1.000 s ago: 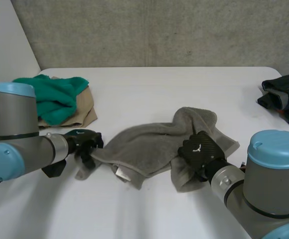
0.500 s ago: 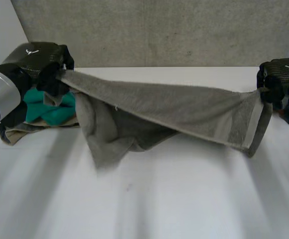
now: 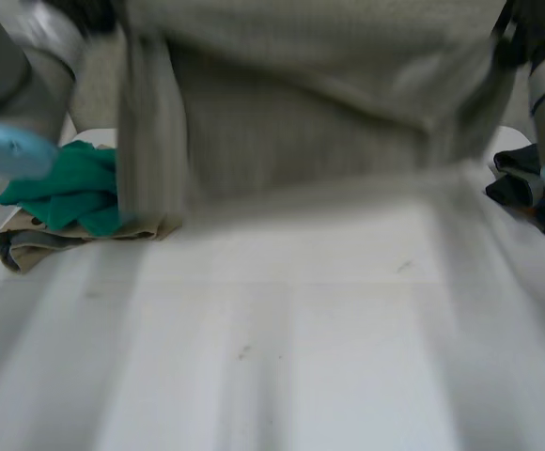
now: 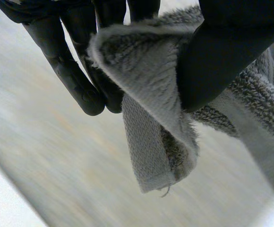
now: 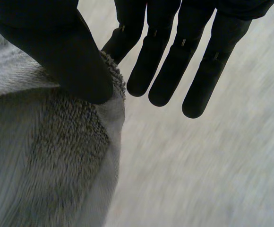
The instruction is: Fold the laundry.
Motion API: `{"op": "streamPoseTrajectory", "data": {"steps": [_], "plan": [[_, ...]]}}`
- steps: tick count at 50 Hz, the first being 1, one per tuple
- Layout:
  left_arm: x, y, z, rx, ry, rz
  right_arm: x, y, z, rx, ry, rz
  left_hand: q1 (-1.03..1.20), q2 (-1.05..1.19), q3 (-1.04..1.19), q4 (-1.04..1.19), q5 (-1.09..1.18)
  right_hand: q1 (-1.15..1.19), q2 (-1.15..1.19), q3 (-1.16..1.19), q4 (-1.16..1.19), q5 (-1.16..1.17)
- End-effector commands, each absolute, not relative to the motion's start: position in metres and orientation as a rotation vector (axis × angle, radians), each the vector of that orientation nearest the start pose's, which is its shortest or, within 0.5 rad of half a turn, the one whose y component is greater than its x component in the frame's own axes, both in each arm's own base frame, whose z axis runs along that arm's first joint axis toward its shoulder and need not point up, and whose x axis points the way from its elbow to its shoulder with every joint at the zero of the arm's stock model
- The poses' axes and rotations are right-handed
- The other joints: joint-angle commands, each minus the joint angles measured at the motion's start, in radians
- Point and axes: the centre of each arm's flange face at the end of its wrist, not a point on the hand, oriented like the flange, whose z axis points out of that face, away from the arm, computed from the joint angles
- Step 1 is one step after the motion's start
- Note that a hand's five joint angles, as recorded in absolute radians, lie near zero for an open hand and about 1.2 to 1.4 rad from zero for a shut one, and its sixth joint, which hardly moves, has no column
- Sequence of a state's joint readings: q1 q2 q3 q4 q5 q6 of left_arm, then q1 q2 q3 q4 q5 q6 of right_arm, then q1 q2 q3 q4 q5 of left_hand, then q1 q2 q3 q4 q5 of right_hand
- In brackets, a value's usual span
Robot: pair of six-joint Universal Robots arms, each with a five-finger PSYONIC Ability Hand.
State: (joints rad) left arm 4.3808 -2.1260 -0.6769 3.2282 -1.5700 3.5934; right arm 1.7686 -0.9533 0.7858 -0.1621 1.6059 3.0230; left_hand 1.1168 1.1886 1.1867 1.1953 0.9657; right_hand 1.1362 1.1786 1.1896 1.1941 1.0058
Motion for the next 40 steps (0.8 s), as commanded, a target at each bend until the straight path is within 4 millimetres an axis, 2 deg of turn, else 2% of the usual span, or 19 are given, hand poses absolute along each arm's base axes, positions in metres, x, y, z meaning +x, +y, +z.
{"op": "streamPoseTrajectory", "data": {"steps": [1,3,4,7,8,10,11,12,15,16,19,20,21,23,27,30,31,37,40], "plan": [[-0.264,-0.363,0.419,0.496,1.419,-2.707,0.217,-0.416,0.359,-0.277,1.742,-2.471,0.279,0.208,0.21,0.201,0.256,0.26,0.218,0.207,0.202,0.216],[-0.265,-0.365,0.396,0.543,1.51,-2.659,0.218,-0.413,0.35,-0.336,1.813,-2.389,0.279,0.208,0.21,0.201,0.256,0.26,0.218,0.207,0.202,0.216],[-0.265,-0.366,0.373,0.598,1.59,-2.613,0.217,-0.409,0.339,-0.386,1.892,-2.291,0.279,0.208,0.21,0.201,0.256,0.26,0.218,0.207,0.202,0.216],[-0.265,-0.367,0.34,0.69,1.694,-2.538,0.212,-0.406,0.328,-0.423,1.986,-2.182,0.279,0.208,0.21,0.201,0.256,0.26,0.218,0.207,0.202,0.216],[-0.264,-0.366,0.318,0.745,1.764,-2.484,0.208,-0.405,0.317,-0.44,2.047,-2.112,0.279,0.208,0.21,0.201,0.256,0.26,0.218,0.207,0.202,0.216],[-0.264,-0.363,0.295,0.802,1.833,-2.425,0.206,-0.406,0.301,-0.461,2.123,-2.028,0.279,0.208,0.21,0.201,0.256,0.26,0.218,0.207,0.202,0.216],[-0.264,-0.362,0.283,0.829,1.869,-2.394,0.204,-0.406,0.291,-0.473,2.165,-1.987,0.279,0.208,0.21,0.201,0.256,0.26,0.218,0.207,0.202,0.216],[-0.265,-0.359,0.258,0.888,1.937,-2.326,0.201,-0.406,0.273,-0.507,2.243,-1.907,0.279,0.208,0.21,0.201,0.256,0.26,0.218,0.207,0.202,0.216],[-0.266,-0.355,0.222,0.967,2.035,-2.216,0.201,-0.404,0.24,-0.59,2.361,-1.778,0.279,0.208,0.21,0.201,0.256,0.26,0.218,0.207,0.202,0.216],[-0.267,-0.352,0.198,1.015,2.093,-2.141,0.2,-0.404,0.219,-0.655,2.43,-1.705,0.204,0.132,0.134,0.126,0.181,0.26,0.218,0.207,0.202,0.216],[-0.268,-0.35,0.171,1.07,2.148,-2.049,0.2,-0.402,0.19,-0.764,2.513,-1.598,0.013,-0.059,-0.057,-0.065,-0.01,0.26,0.218,0.207,0.202,0.216],[-0.27,-0.348,0.155,1.102,2.187,-1.988,0.198,-0.402,0.175,-0.814,2.554,-1.548,-0.083,-0.155,-0.153,-0.162,-0.107,0.26,0.218,0.207,0.202,0.216],[-0.27,-0.347,0.149,1.113,2.206,-1.955,0.197,-0.402,0.169,-0.837,2.572,-1.534,-0.119,-0.191,-0.189,-0.198,-0.143,0.26,0.218,0.207,0.202,0.216],[-0.271,-0.34,0.139,1.15,2.255,-1.871,0.195,-0.404,0.159,-0.851,2.601,-1.514,-0.286,-0.357,-0.356,-0.364,-0.309,0.26,0.218,0.207,0.202,0.216],[-0.273,-0.33,0.143,1.195,2.285,-1.81,0.185,-0.412,0.154,-0.787,2.666,-1.54,-0.6,-0.672,-0.67,-0.678,-0.623,0.242,0.2,0.189,0.184,0.198],[-0.273,-0.326,0.151,1.203,2.285,-1.813,0.182,-0.412,0.157,-0.76,2.681,-1.553,-0.768,-0.84,-0.838,-0.846,-0.791,-0.29,-0.333,-0.343,-0.348,-0.334],[-0.272,-0.324,0.157,1.198,2.278,-1.825,0.18,-0.411,0.161,-0.755,2.689,-1.562,-0.774,-0.846,-0.844,-0.853,-0.798,-0.679,-0.721,-0.732,-0.737,-0.723],[-0.261,-0.32,0.182,1.142,2.26,-1.887,0.177,-0.399,0.18,-0.778,2.684,-1.588,-0.786,-0.858,-0.856,-0.864,-0.809,-0.911,-0.954,-0.965,-0.969,-0.956],[-0.255,-0.318,0.191,1.126,2.27,-1.911,0.175,-0.387,0.194,-0.878,2.678,-1.614,-0.792,-0.864,-0.862,-0.87,-0.815,-0.962,-1.004,-1.015,-1.02,-1.006]]}}
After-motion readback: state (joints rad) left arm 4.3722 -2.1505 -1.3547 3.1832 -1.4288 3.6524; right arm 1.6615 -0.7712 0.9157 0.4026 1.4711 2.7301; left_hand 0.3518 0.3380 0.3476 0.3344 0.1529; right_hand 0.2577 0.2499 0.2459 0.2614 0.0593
